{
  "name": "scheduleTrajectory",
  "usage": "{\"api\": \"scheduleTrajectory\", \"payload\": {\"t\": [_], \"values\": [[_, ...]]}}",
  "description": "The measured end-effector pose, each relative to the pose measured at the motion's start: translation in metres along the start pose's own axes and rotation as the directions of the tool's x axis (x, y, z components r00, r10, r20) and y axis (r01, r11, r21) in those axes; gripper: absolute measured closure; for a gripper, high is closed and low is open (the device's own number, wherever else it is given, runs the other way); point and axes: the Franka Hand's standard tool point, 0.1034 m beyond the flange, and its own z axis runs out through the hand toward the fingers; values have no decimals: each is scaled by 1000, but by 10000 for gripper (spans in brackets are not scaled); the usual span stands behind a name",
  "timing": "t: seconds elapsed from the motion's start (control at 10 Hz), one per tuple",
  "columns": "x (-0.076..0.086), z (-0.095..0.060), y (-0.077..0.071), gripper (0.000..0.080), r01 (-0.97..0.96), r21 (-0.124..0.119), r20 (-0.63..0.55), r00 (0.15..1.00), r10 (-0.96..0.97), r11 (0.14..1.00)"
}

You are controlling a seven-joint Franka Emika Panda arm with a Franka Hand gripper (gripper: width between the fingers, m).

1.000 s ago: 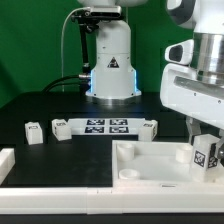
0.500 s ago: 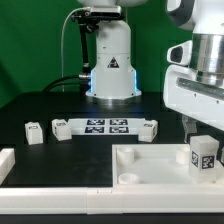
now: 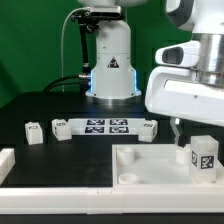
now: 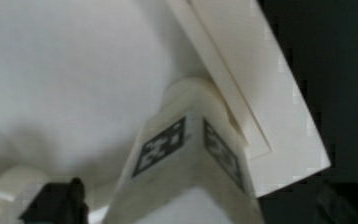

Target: Assemble one leg

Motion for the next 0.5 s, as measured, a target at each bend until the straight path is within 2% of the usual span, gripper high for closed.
{"api": "scheduleTrajectory", "payload": {"t": [0.2, 0.5], "values": [[3, 1, 5, 151, 257, -1, 2, 967, -257, 967], [6, 1, 9, 151, 522, -13, 3, 853, -522, 853]]}}
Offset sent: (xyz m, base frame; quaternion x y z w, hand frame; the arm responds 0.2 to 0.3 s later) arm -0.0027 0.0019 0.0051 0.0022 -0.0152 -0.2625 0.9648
